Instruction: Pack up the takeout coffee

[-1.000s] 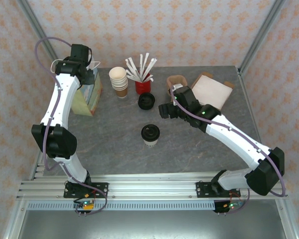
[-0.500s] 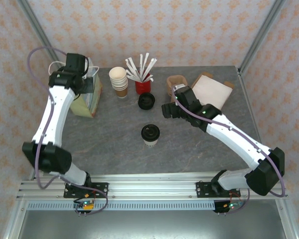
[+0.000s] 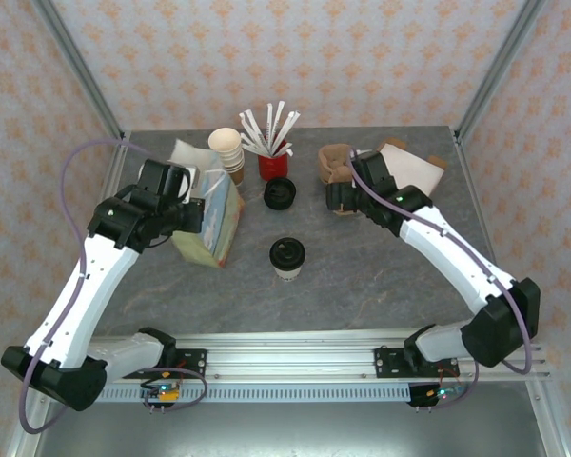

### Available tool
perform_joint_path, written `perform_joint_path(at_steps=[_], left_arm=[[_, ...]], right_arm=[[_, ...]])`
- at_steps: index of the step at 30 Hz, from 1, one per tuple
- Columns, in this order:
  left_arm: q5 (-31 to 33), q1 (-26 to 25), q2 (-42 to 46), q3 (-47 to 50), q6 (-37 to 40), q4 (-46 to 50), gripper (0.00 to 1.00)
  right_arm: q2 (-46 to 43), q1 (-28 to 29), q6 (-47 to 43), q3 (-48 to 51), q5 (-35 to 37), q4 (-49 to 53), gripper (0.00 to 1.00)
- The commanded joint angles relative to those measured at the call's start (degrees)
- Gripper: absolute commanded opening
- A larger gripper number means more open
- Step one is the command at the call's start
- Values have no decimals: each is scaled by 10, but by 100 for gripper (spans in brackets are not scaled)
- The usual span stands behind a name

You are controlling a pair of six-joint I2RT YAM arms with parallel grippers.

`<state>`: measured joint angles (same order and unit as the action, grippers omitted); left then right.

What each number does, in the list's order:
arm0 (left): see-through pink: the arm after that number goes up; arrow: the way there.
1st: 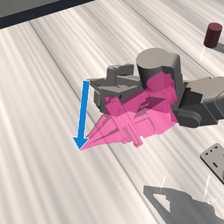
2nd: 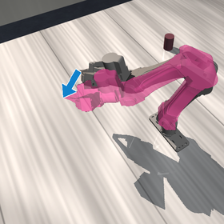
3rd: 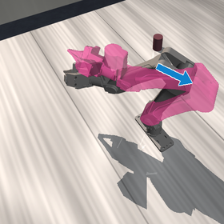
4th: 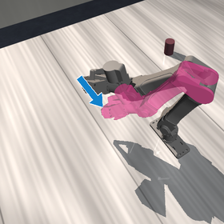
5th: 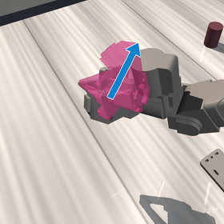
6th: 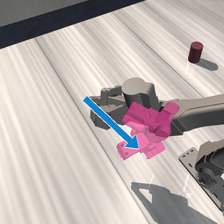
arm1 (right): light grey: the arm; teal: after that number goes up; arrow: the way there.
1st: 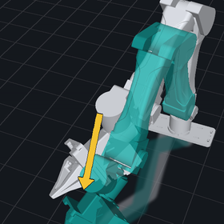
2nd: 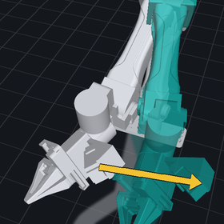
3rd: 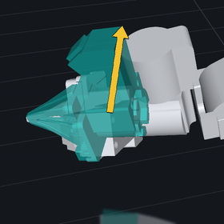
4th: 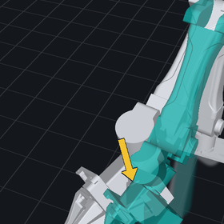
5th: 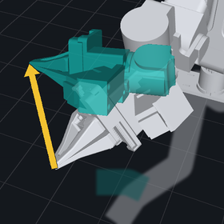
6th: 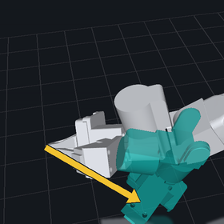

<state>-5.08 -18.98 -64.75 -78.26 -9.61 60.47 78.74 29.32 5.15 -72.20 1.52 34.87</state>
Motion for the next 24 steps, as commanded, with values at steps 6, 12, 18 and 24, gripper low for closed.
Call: perform_joint_path(at_steps=[6, 12, 18, 24], left_arm=[[59, -27, 12, -18, -26, 24, 0], [142, -27, 22, -34, 3, 36, 0], [164, -27, 9, -45, 23, 28, 0], [194, -27, -6, -68, 43, 32, 0]], right_arm=[[31, -2, 5, -14, -133, 34, 85], [21, 1, 94, 64, -337, 10, 84], [-7, 31, 189, 137, -426, -82, 88], [20, 44, 212, 168, -437, -137, 89]])
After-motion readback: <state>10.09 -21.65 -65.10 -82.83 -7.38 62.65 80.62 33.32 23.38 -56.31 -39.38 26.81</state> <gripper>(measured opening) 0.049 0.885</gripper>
